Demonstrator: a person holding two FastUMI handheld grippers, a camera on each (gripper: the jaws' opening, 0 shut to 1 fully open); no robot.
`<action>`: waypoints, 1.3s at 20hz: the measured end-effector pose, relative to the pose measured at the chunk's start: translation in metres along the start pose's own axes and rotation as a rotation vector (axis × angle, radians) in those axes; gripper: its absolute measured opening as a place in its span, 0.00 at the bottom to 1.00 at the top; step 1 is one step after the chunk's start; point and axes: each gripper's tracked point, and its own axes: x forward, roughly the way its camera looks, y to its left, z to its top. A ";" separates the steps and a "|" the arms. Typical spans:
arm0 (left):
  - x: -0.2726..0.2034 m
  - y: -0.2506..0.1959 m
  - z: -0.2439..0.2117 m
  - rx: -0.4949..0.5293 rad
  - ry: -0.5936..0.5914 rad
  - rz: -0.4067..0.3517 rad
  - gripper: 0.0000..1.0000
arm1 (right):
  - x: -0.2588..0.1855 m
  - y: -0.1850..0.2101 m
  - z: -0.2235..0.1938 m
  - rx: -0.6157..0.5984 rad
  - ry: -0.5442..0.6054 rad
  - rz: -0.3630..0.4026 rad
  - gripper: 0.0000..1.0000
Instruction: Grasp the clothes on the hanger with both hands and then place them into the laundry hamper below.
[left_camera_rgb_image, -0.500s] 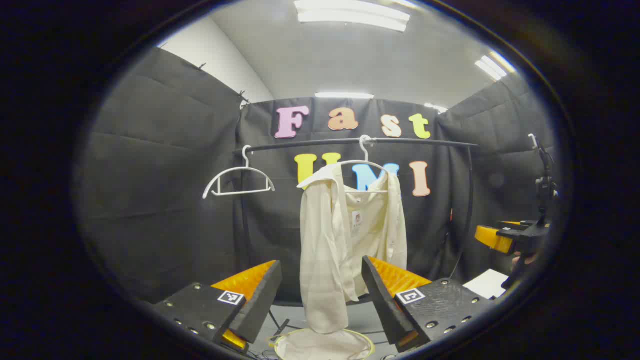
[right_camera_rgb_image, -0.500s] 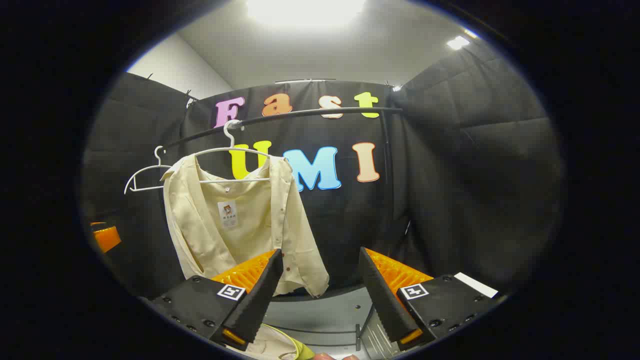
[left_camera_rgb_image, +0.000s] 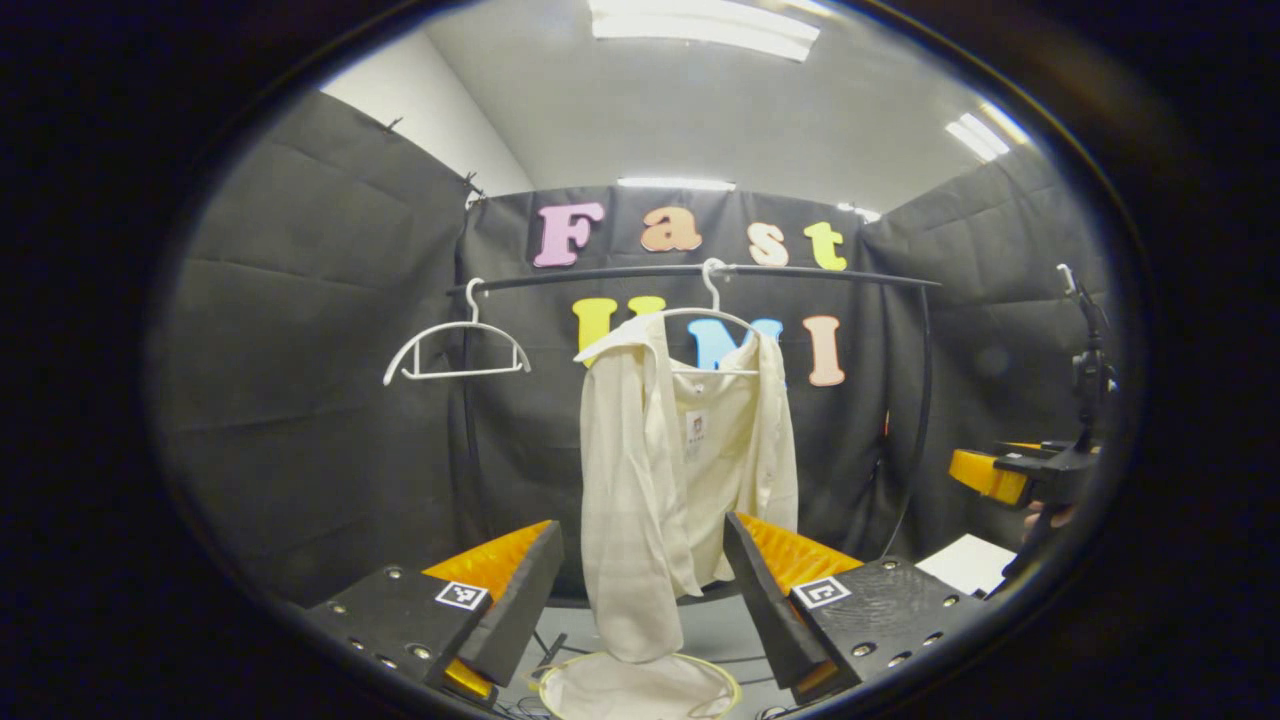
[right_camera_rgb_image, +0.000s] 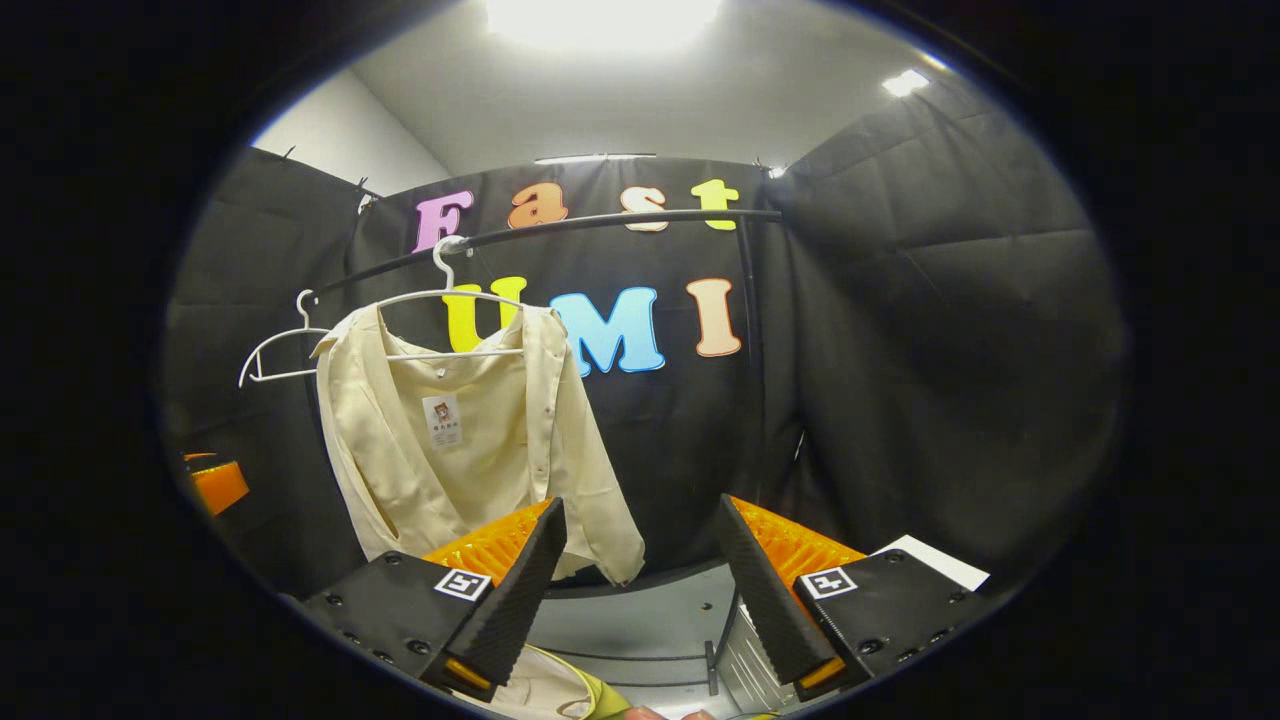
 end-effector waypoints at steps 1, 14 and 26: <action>0.000 -0.001 0.000 -0.002 0.000 -0.002 0.94 | 0.000 0.002 0.000 0.000 0.003 0.002 0.96; 0.015 -0.002 0.010 -0.041 -0.013 -0.002 0.94 | 0.013 0.017 0.019 -0.039 0.003 0.026 0.96; 0.103 -0.027 0.052 -0.041 -0.045 0.059 0.94 | 0.082 0.043 0.038 -0.004 -0.004 0.137 0.96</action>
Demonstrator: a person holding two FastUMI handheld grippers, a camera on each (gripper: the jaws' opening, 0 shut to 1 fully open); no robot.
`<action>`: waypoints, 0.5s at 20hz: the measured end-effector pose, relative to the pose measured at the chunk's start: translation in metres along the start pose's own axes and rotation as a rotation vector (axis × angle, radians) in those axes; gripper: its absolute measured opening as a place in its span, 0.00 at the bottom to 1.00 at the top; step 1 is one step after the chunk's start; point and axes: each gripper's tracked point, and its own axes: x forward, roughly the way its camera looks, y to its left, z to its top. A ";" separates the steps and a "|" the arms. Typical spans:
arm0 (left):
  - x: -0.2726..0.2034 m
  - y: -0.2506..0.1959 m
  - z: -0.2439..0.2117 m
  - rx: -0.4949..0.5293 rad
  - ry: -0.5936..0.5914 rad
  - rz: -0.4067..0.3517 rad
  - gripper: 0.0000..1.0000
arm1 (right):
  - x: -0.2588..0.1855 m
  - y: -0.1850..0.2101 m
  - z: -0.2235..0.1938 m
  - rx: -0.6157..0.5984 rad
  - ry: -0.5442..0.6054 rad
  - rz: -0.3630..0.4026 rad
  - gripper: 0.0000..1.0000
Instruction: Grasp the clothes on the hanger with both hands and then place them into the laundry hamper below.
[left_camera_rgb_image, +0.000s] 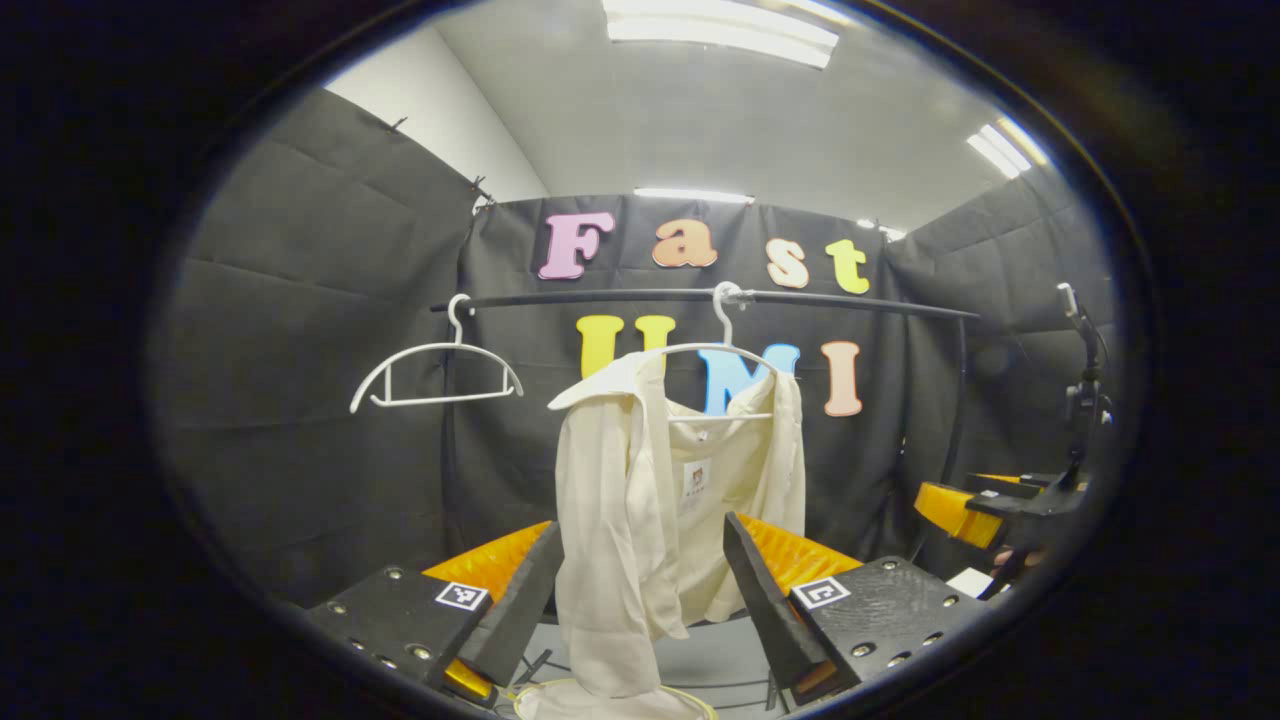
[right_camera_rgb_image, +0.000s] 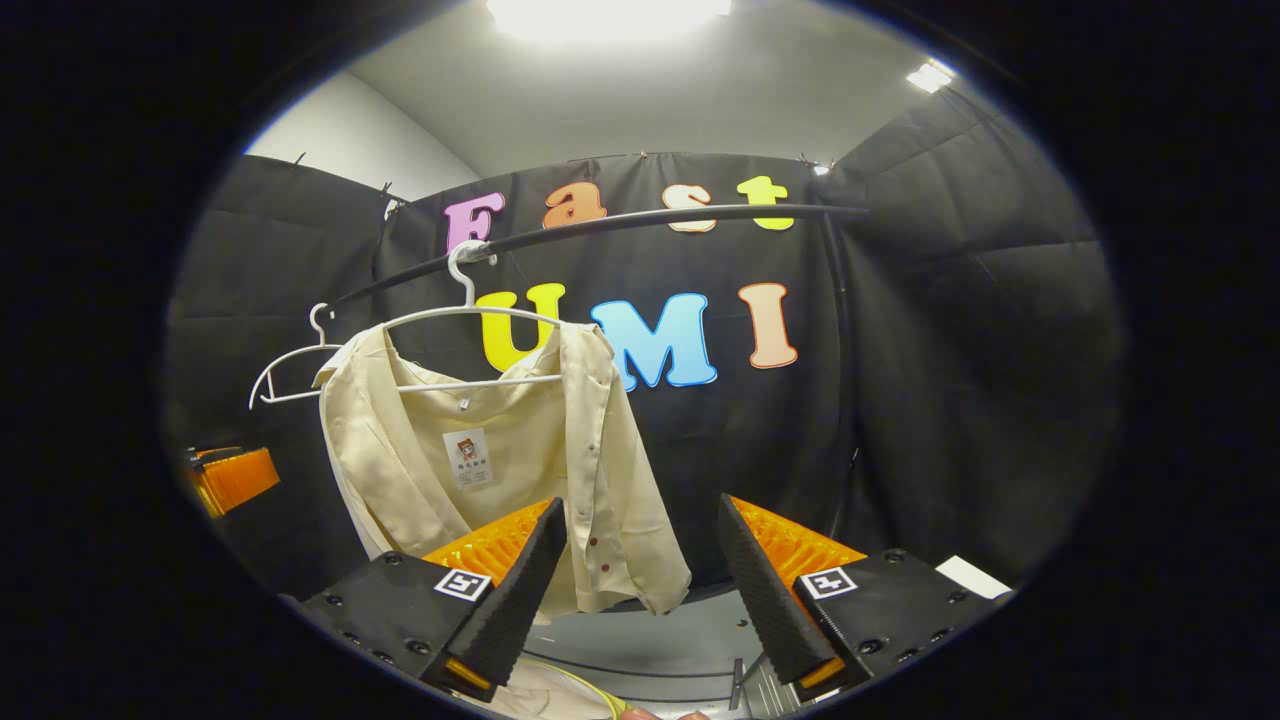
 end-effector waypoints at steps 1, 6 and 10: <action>0.011 -0.003 0.001 0.005 -0.001 0.010 0.94 | 0.005 -0.002 -0.001 0.000 0.003 0.006 0.96; 0.069 -0.015 -0.001 0.009 0.010 0.068 0.94 | 0.031 -0.014 -0.015 -0.006 0.029 0.020 0.96; 0.108 -0.015 -0.009 0.000 0.034 0.131 0.94 | 0.052 -0.024 -0.026 -0.018 0.052 0.036 0.92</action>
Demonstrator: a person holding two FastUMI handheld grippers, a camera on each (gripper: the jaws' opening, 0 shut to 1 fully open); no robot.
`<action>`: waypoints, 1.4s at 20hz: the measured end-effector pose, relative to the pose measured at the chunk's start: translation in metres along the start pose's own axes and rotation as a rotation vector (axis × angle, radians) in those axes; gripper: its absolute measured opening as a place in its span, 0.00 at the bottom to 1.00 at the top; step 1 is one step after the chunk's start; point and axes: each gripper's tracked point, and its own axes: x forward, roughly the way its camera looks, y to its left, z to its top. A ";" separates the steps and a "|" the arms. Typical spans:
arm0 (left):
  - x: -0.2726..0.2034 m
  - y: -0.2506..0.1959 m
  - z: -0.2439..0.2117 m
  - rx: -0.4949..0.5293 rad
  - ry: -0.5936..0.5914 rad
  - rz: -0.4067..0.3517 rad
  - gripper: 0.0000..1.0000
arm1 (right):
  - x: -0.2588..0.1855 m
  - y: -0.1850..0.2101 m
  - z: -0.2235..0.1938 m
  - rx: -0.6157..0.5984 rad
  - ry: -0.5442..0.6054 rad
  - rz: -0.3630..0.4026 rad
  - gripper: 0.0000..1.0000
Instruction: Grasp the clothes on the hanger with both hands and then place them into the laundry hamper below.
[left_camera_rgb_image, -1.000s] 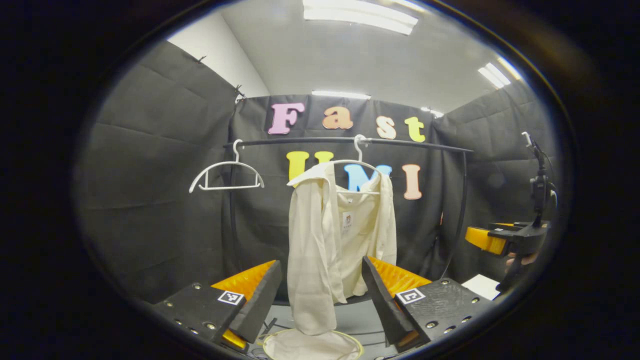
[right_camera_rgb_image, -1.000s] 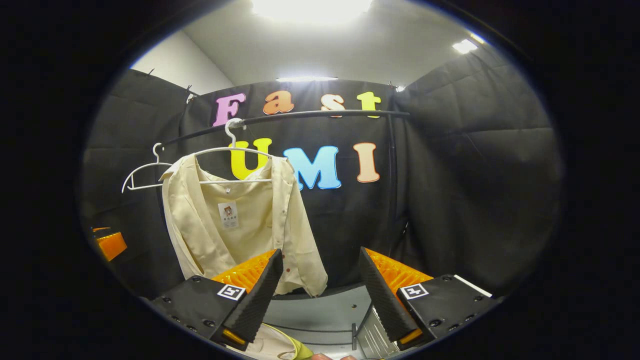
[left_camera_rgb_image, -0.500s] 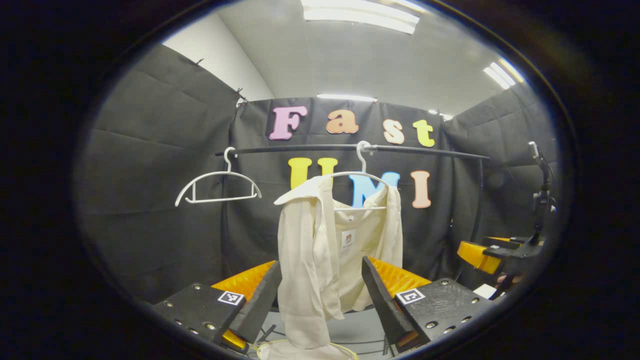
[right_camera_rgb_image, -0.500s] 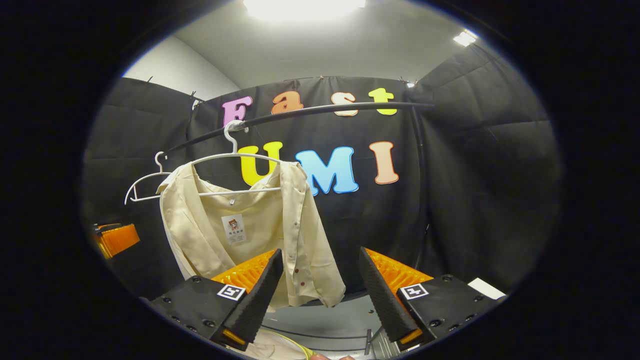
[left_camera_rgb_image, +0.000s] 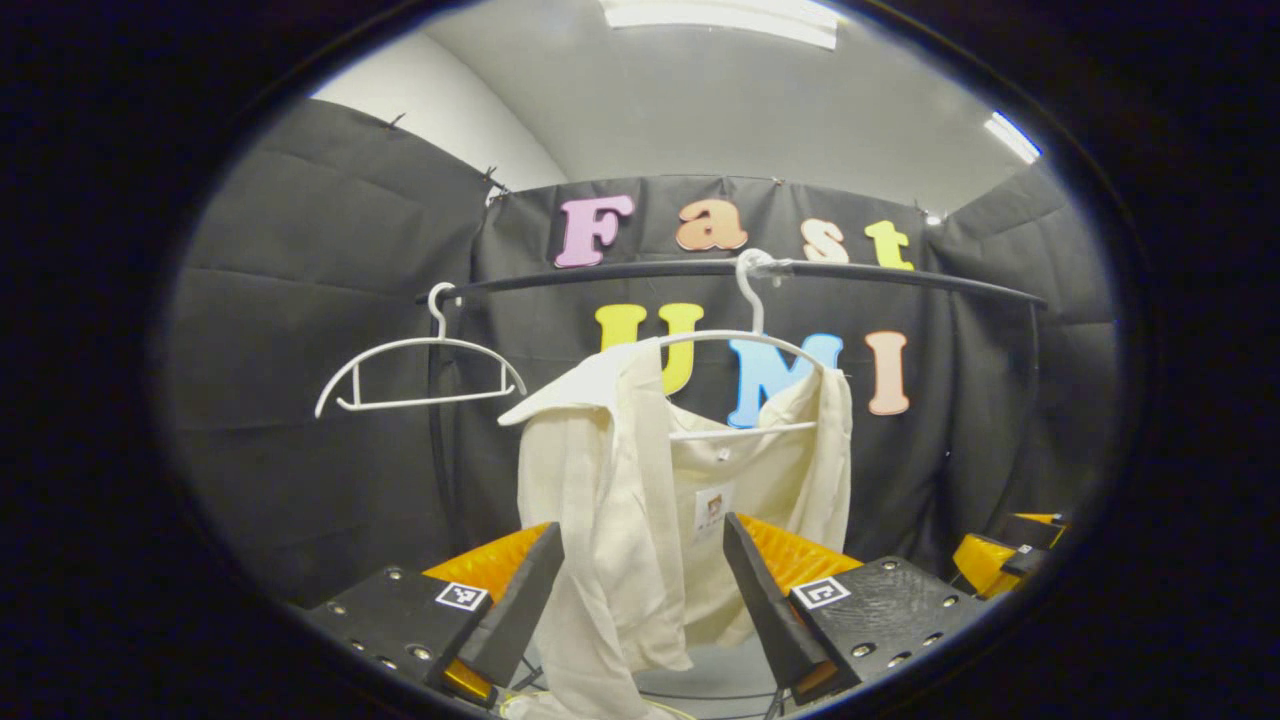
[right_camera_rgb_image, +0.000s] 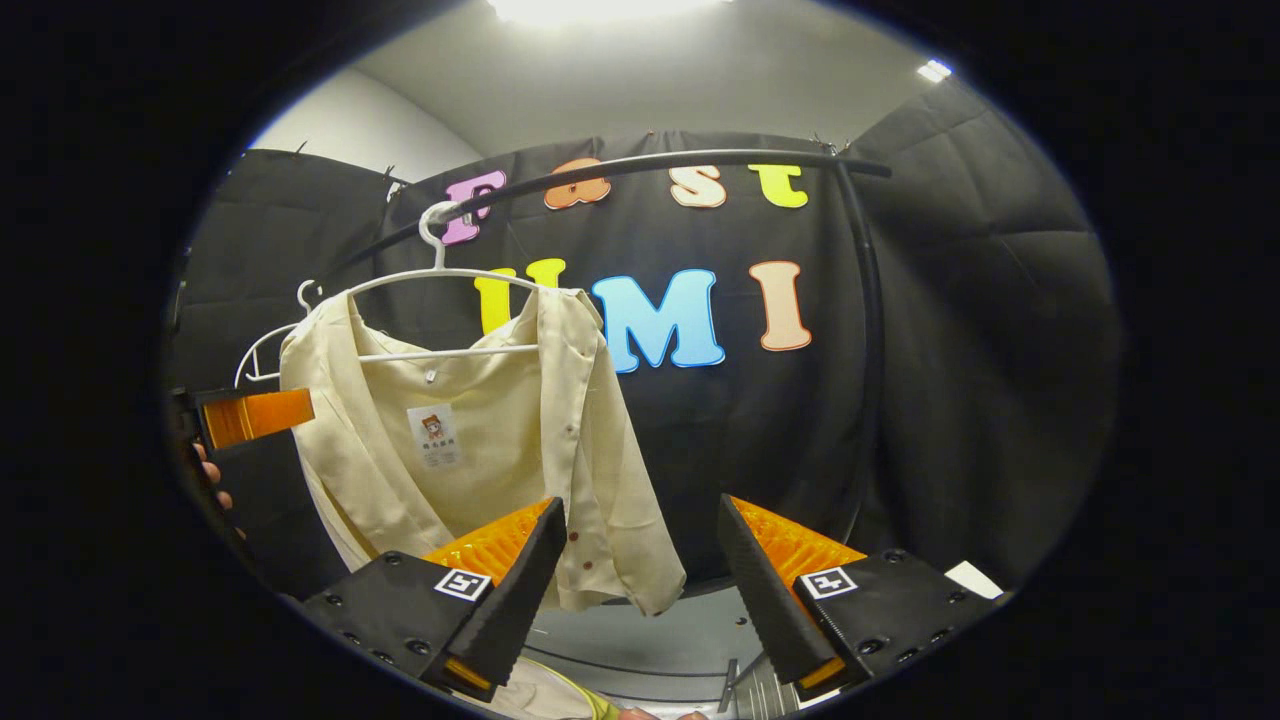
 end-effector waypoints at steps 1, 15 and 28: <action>0.010 -0.002 -0.002 -0.001 0.004 0.015 0.94 | 0.006 -0.002 -0.003 0.002 0.006 0.009 0.96; 0.083 0.003 -0.015 0.052 -0.021 0.277 0.94 | 0.086 -0.017 -0.024 -0.002 0.079 0.140 0.96; 0.118 0.015 -0.013 0.096 -0.045 0.436 0.94 | 0.110 -0.017 -0.046 -0.059 0.131 0.259 0.96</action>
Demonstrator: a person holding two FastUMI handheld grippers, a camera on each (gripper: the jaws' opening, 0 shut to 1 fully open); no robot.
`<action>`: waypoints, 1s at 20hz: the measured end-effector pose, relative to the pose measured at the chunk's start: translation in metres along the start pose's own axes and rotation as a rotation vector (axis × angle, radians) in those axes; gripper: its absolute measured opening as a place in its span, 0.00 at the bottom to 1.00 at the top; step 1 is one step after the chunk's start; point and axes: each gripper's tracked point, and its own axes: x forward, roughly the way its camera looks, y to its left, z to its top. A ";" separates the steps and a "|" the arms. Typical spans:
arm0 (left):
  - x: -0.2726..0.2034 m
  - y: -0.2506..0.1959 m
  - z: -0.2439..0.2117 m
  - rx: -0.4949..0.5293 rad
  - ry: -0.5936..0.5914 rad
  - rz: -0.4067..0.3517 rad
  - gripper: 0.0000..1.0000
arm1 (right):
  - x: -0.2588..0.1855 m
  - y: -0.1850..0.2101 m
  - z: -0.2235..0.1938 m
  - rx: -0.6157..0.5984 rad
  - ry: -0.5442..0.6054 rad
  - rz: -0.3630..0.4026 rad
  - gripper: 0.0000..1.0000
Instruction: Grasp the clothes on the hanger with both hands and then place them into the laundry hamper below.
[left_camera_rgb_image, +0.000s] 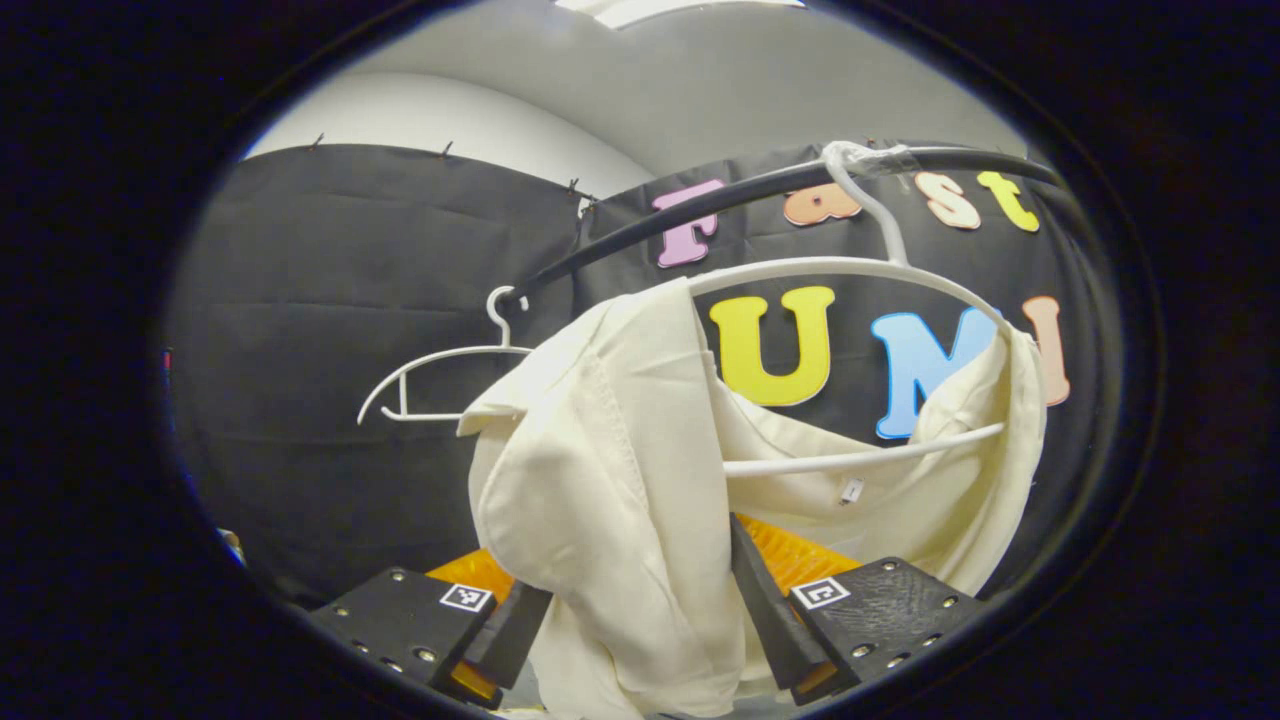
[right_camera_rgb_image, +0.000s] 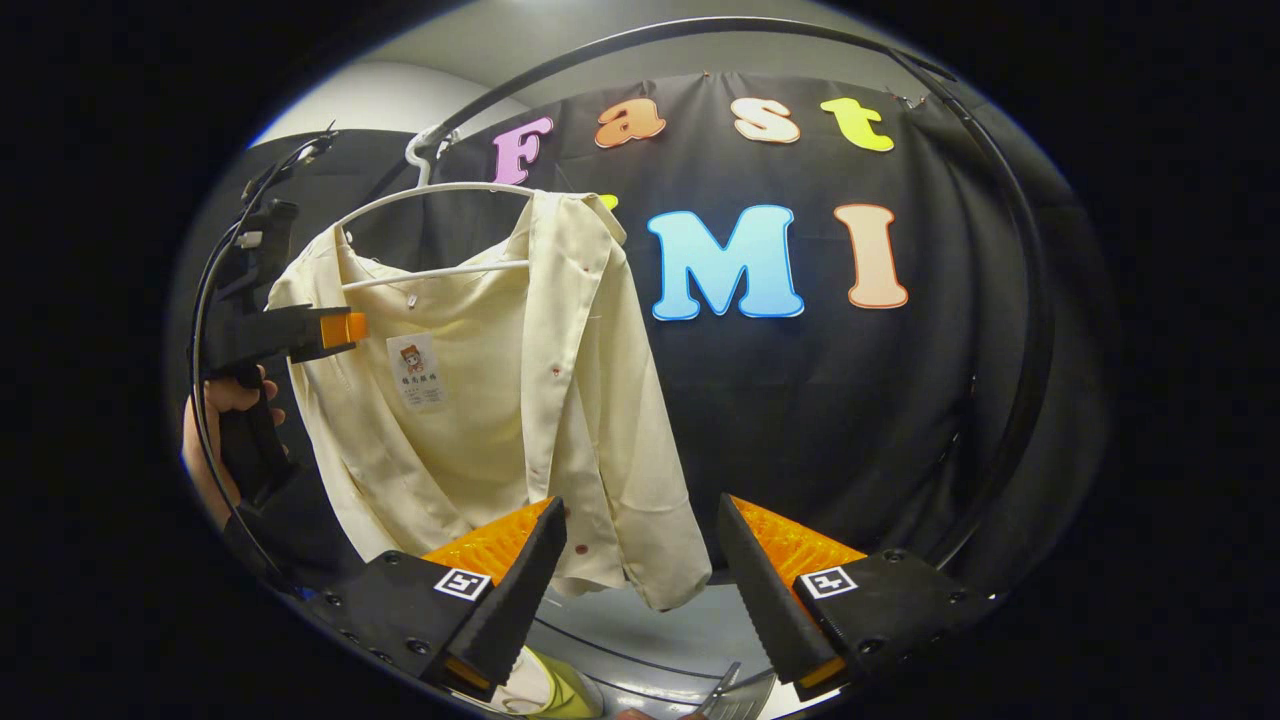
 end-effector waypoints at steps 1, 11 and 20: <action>0.000 0.006 -0.001 0.017 0.002 0.020 0.94 | 0.002 0.000 0.001 0.005 -0.001 0.006 0.96; -0.019 0.020 0.001 0.056 -0.003 -0.057 0.04 | 0.068 0.035 0.069 0.104 -0.122 0.085 0.96; -0.024 0.022 0.002 0.011 0.009 -0.076 0.04 | 0.136 0.056 0.117 0.130 -0.194 0.054 0.92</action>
